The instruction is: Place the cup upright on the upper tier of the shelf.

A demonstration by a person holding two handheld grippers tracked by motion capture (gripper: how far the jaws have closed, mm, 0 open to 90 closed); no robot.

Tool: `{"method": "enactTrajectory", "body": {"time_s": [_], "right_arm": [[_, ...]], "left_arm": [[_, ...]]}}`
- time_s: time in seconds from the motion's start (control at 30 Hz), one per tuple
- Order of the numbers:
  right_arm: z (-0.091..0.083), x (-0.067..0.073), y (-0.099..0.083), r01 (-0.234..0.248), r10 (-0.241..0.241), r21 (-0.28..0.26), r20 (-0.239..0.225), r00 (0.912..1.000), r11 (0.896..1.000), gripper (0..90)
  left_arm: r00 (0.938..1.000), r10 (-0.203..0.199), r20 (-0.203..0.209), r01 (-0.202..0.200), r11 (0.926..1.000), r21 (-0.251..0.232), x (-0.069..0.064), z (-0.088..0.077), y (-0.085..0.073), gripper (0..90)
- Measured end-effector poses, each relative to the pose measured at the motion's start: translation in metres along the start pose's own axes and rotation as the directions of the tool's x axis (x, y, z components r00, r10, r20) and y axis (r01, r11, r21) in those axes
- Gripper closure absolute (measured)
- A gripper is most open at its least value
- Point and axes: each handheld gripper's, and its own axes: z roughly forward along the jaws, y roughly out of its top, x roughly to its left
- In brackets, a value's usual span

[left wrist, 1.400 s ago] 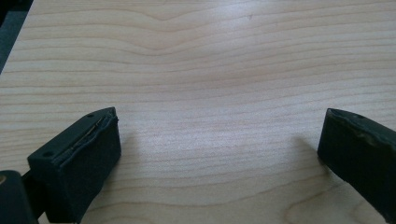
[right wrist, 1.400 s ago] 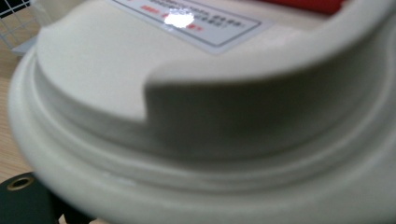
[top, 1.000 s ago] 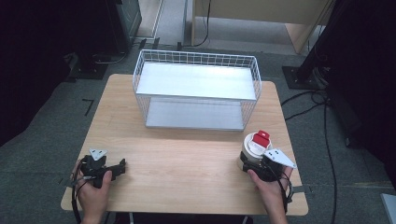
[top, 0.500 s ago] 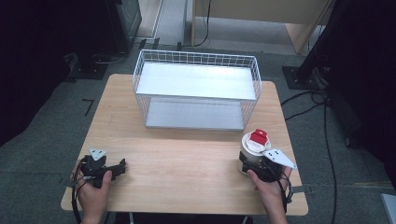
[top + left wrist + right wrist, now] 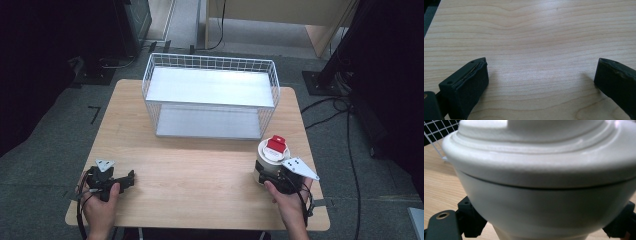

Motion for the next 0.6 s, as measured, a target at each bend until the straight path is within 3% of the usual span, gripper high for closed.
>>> {"method": "enactTrajectory", "body": {"time_s": [0.6], "right_arm": [[-0.002, 0.012, 0.044, 0.017, -0.02, -0.066, -0.041, 0.999, 0.998, 12.5]], "left_arm": [[1.0, 0.002, 0.0, -0.002, 1.0, 0.001, 0.0, 0.0, 0.0, 0.0]]}}
